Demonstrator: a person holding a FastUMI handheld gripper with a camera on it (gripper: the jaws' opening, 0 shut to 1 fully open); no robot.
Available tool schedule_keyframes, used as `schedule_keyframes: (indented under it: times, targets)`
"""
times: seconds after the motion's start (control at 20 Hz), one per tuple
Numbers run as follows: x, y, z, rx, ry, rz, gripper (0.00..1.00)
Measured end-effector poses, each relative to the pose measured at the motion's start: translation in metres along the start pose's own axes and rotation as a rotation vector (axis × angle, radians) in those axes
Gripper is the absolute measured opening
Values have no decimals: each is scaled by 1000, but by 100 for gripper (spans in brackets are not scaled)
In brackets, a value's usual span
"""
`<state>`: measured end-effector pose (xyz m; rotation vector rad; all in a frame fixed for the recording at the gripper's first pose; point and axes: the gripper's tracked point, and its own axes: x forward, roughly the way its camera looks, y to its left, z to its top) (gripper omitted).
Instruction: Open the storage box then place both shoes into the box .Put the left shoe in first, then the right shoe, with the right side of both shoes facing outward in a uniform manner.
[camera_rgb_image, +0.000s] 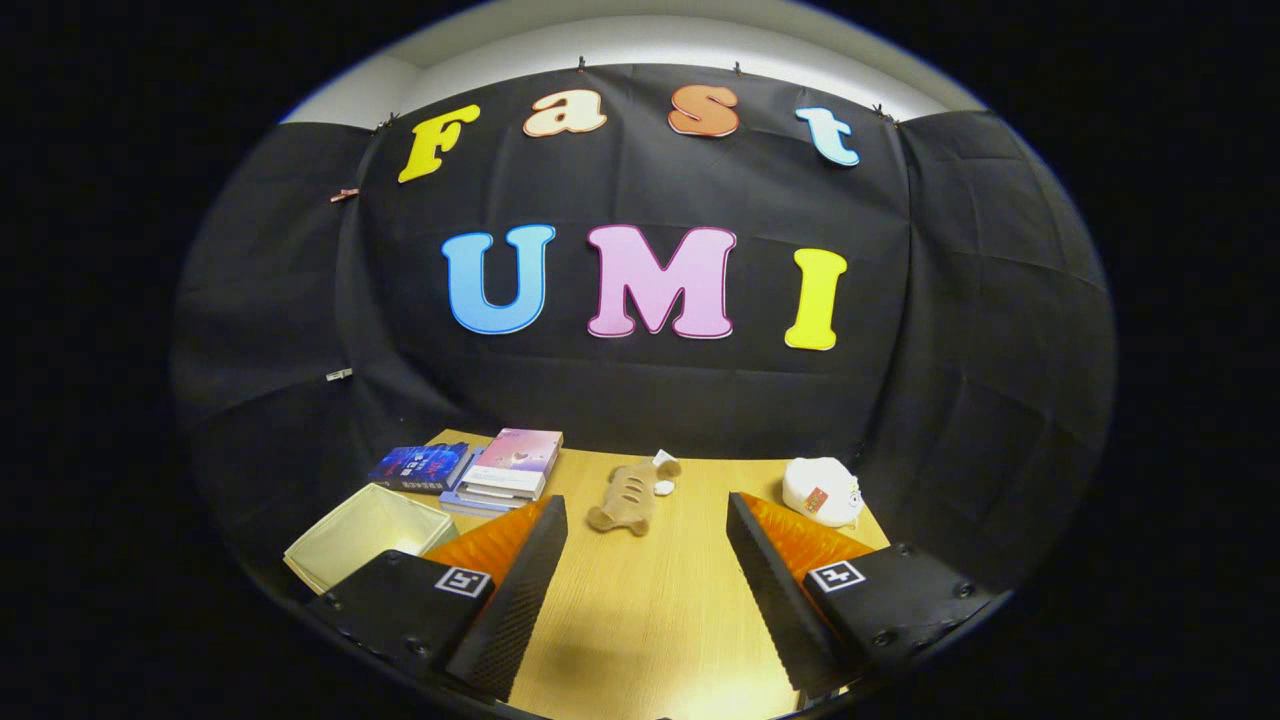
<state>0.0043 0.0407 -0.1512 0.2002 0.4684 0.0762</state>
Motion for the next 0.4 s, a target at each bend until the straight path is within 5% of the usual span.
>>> schedule_keyframes:
  times: [0.4]
  targets:
    - [-7, -21, 12, -19, -27, 2, 99]
